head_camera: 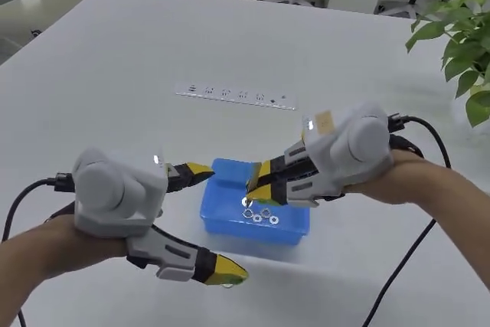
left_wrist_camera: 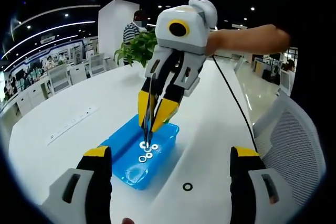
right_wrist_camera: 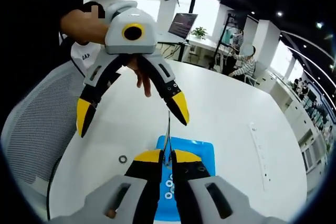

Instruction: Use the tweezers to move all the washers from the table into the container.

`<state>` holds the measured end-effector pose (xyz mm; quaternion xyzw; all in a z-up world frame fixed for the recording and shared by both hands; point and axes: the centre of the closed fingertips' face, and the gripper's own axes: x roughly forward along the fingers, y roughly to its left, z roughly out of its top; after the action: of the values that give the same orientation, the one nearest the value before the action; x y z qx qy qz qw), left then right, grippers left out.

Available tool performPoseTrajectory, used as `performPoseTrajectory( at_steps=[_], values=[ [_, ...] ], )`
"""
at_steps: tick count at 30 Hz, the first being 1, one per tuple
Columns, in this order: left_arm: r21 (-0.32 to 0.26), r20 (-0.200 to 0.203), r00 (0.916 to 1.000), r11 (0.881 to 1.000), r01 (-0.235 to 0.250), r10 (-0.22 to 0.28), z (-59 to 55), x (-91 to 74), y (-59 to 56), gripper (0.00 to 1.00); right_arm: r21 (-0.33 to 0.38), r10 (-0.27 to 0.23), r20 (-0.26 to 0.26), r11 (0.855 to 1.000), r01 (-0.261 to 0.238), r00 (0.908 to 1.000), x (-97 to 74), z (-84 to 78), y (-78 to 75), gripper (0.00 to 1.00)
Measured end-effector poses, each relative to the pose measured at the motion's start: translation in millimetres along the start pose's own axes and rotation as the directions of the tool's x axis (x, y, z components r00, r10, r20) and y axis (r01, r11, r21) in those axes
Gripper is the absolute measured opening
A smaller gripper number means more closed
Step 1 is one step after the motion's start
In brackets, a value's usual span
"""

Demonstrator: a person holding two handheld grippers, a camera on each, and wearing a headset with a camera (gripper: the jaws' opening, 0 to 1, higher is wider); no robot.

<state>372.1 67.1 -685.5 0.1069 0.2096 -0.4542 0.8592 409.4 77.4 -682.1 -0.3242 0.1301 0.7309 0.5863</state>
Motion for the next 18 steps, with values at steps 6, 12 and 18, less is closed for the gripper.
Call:
performPoseTrajectory(
  at_steps=[6, 12, 18],
  values=[
    [-0.002, 0.002, 1.0000, 1.000, -0.003, 0.003, 0.3, -0.5, 4.2, 0.99, 0.004, -0.027, 0.001, 1.000, 0.027, 0.9996, 4.1, -7.7, -13.2, 0.08],
    [0.003, 0.001, 1.0000, 1.000, -0.006, 0.006, 0.9, 0.2, 6.3, 0.99, 0.020, -0.043, 0.007, 0.999, 0.043, 0.9991, 6.9, -16.2, -24.1, 0.08],
    [0.000, -0.001, 1.0000, 1.000, -0.007, 0.007, 1.7, 2.9, 6.4, 0.99, 0.028, -0.040, 0.001, 0.999, 0.040, 0.9992, 12.6, -27.4, -28.6, 0.08]
  ],
)
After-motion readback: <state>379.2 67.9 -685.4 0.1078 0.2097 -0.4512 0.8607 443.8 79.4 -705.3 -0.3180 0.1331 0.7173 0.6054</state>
